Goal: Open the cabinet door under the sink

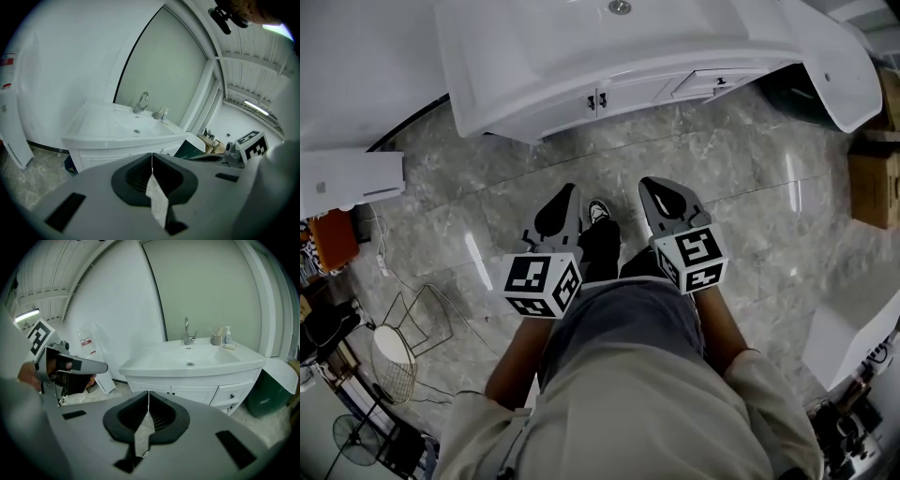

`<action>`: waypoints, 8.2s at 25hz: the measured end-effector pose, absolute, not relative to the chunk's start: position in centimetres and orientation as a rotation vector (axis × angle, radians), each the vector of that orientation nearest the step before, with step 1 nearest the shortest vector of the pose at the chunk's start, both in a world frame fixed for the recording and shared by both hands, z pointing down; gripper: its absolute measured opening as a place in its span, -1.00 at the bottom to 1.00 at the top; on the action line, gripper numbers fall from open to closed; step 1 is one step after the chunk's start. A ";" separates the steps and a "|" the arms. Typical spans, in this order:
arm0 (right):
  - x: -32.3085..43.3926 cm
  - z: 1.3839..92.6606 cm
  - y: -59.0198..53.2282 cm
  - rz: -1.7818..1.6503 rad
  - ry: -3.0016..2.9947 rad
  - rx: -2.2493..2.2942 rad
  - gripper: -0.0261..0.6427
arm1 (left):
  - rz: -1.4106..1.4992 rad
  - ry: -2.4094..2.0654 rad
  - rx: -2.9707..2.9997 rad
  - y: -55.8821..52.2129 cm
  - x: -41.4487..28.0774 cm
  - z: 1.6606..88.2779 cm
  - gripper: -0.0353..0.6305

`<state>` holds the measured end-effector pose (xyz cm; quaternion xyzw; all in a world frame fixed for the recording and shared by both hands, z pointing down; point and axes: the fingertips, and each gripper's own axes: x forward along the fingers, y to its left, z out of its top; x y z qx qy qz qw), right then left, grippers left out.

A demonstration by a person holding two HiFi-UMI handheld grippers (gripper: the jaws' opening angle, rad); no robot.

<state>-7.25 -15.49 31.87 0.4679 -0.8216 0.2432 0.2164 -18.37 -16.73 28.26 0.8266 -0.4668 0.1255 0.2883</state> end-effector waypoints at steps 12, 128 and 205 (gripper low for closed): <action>-7.7 36.2 -18.5 0.763 -2.269 1.300 -0.88 | 0.270 -1.327 2.160 -19.8 -20.2 30.2 -0.90; -9.0 69.7 -38.4 0.617 -2.134 1.389 -0.75 | 0.528 -1.331 1.872 -16.5 -19.0 53.8 -0.90; -2.5 70.4 -26.6 0.400 -2.190 0.939 -0.76 | 0.605 -1.106 1.950 -18.2 -11.0 53.7 -0.90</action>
